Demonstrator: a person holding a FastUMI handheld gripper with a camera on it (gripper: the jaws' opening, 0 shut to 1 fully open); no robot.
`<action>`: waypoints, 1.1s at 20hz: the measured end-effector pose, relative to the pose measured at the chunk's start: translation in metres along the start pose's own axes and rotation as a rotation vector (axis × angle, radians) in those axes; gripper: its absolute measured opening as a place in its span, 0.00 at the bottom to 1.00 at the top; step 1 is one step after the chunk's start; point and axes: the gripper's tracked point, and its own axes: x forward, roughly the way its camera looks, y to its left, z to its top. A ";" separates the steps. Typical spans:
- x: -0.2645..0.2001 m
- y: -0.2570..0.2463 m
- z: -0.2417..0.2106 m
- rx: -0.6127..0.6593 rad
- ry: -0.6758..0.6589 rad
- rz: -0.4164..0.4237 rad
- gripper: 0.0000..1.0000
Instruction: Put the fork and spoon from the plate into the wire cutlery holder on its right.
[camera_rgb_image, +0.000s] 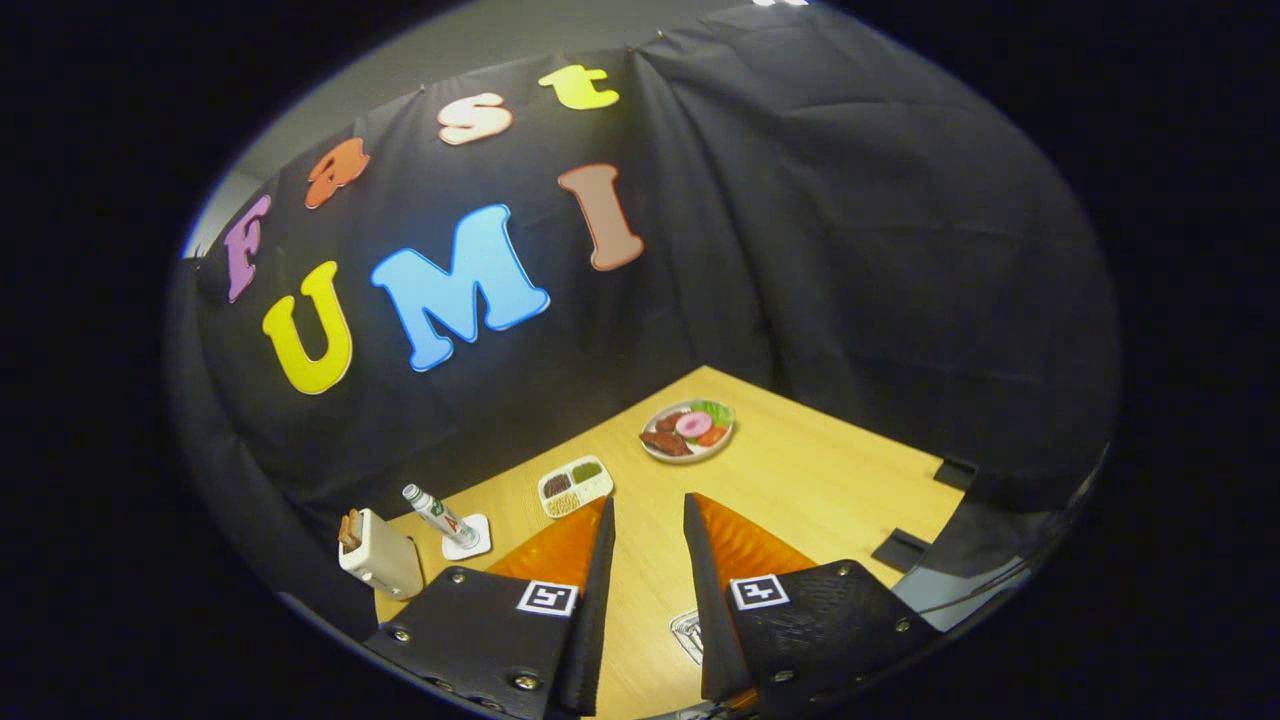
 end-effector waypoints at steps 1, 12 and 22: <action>-0.004 0.005 0.011 -0.030 -0.051 0.005 0.41; -0.016 0.053 0.058 -0.271 -0.301 0.033 0.41; -0.009 0.037 0.057 -0.249 -0.277 0.015 0.41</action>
